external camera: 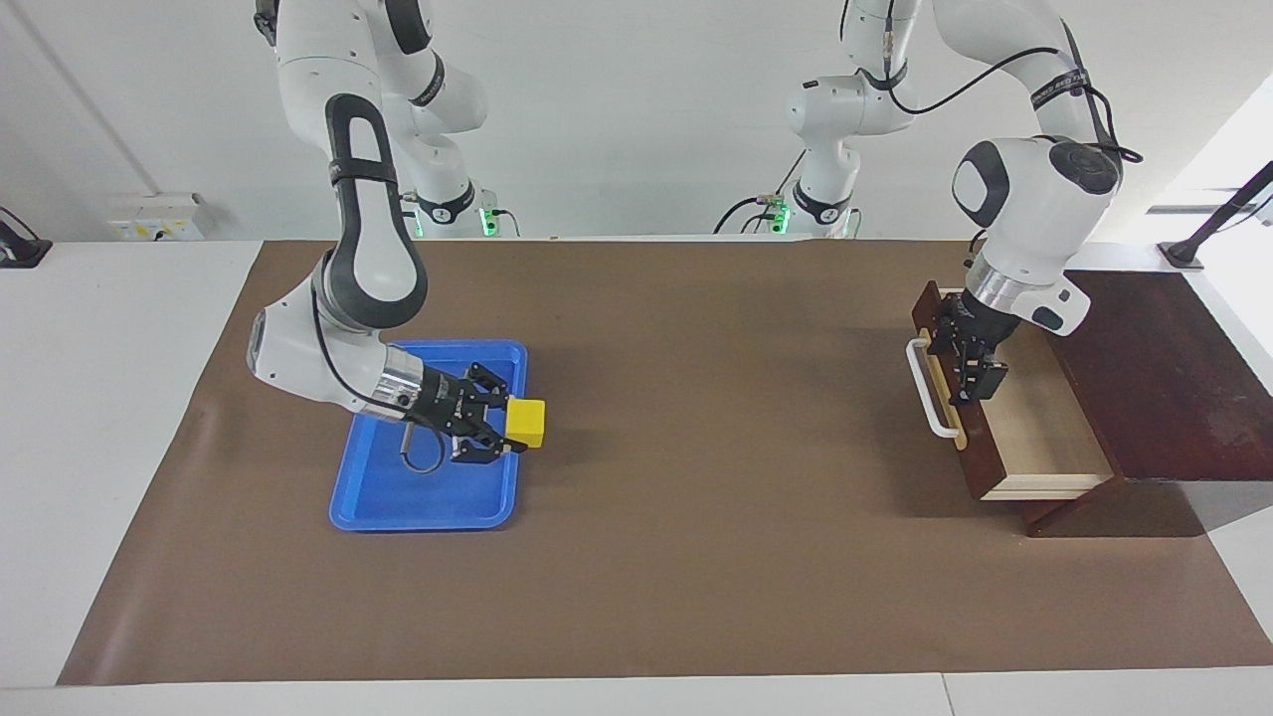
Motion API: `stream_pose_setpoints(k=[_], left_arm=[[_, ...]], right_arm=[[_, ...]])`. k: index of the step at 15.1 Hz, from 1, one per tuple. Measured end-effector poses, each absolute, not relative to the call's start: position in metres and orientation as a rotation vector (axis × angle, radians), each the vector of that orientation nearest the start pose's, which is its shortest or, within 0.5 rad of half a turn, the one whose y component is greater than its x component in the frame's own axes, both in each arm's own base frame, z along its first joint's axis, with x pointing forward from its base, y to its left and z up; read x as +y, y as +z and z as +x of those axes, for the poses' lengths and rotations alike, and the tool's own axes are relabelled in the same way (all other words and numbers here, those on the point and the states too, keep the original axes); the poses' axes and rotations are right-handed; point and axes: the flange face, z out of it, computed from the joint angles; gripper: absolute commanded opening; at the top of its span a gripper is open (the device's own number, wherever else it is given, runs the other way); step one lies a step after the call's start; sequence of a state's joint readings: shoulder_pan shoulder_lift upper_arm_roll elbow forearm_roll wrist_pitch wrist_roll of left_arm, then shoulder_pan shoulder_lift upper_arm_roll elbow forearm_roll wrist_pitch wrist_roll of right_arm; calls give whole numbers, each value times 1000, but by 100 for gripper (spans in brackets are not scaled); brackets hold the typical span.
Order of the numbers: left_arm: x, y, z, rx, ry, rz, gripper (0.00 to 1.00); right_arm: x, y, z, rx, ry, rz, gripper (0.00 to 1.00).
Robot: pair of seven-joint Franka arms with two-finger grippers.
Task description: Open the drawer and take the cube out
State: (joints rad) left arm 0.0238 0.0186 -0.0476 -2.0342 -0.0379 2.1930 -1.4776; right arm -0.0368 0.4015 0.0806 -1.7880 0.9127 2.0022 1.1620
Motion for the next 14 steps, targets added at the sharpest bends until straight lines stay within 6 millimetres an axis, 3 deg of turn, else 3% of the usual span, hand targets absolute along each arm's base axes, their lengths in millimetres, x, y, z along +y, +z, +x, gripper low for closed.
stream_pose_setpoints(k=[6,11,14], left_arm=[[47,451,571,-2211,-206,-2397,100],[94,452,568,-2233,-252,-2374,100],[96,453,568,-2225,-255,-2387,100]], right_arm=[[17,305,623,1720,746,-1734,0],[4,280,612,1703,690,-1771,0],[2,271,614,1700,640,-1787,0]])
